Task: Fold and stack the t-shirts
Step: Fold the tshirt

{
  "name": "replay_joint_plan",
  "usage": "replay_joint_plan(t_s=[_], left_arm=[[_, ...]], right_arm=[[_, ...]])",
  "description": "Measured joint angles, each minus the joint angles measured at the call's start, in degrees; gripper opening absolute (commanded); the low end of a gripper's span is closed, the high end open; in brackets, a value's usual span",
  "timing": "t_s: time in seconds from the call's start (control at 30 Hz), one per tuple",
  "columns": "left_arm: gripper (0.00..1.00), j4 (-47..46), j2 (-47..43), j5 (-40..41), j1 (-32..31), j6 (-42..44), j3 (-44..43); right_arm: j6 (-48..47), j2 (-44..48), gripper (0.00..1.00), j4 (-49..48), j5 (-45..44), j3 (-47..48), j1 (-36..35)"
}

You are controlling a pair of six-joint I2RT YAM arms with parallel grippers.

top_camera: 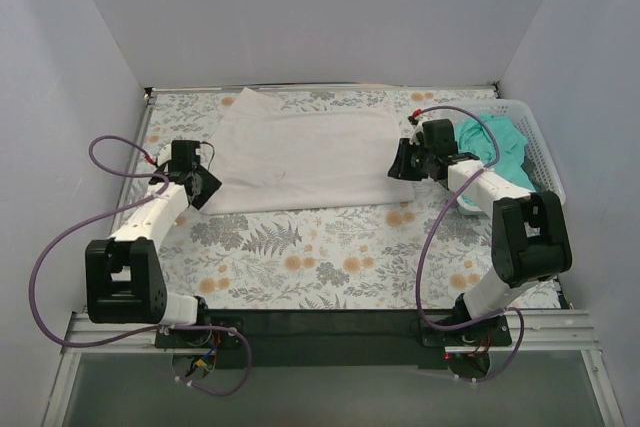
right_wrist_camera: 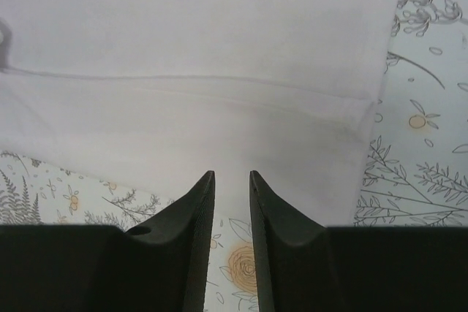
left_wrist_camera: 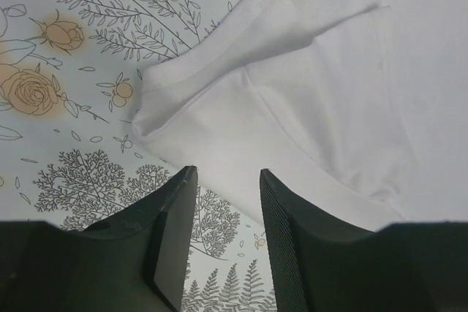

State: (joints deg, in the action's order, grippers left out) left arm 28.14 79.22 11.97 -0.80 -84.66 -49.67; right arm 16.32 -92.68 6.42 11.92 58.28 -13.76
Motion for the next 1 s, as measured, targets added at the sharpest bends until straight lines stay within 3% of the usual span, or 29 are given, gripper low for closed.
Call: replay_joint_plan(t_s=[0.43,0.77,1.0], left_arm=[[0.31,-0.5,13.1,0.5,0.0,1.2,-1.6],[0.25,0.3,12.4,1.6,0.1,0.1,-0.6],[0.21,4.6,3.6,0.8,3.3,-3.4,7.0]], right_arm=[[-0.4,-2.5,0.25,0.7,-4.4,-4.6,-0.1],[-1.2,-4.3,0.25,2.8,-5.8,-5.1,-0.1],[-1.0,1.7,0.27,6.3,-4.5,-10.9,-0.1]])
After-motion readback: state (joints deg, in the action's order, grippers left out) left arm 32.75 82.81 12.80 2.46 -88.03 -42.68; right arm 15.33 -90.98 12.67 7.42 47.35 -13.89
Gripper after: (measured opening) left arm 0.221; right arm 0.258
